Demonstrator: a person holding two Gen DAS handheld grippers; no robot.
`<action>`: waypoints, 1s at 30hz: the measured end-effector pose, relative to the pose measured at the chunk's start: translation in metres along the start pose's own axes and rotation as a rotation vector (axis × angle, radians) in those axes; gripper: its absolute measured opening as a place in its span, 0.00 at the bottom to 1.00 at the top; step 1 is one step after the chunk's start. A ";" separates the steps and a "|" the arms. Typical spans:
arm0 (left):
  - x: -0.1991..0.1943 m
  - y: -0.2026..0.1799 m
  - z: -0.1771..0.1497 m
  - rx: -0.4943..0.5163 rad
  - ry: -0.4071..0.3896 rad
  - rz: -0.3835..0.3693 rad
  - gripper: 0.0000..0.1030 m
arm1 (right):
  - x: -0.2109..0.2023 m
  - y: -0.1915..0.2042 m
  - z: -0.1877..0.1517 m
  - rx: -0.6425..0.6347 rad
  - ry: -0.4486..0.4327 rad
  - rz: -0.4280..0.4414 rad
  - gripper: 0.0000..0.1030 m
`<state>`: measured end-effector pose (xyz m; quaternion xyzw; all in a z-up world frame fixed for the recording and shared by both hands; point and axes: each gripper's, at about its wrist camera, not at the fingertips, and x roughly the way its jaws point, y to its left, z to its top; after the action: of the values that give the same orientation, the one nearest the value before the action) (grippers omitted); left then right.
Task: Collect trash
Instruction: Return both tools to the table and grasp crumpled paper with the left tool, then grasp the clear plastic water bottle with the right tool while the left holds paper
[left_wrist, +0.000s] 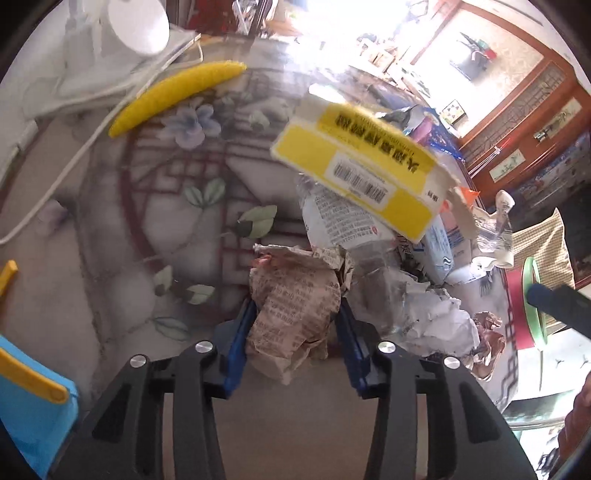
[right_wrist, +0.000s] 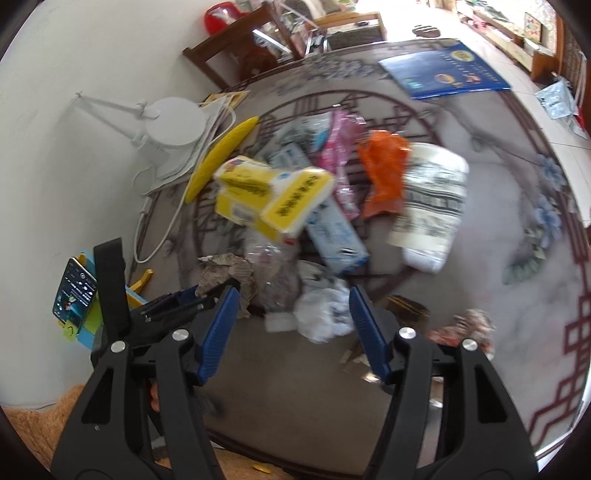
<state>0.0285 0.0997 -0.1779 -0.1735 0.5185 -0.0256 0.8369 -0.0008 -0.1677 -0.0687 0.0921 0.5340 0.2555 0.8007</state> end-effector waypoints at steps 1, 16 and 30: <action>-0.006 0.002 0.000 -0.001 -0.015 0.009 0.39 | 0.006 0.004 0.003 -0.004 0.008 0.009 0.55; -0.034 0.035 -0.031 -0.069 -0.024 0.033 0.43 | 0.105 0.049 0.033 -0.100 0.130 -0.061 0.48; -0.033 0.042 -0.025 -0.075 -0.042 0.056 0.62 | 0.127 0.051 0.030 -0.127 0.200 -0.040 0.42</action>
<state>-0.0142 0.1400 -0.1733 -0.1905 0.5063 0.0211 0.8408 0.0490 -0.0560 -0.1376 0.0044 0.5956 0.2806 0.7526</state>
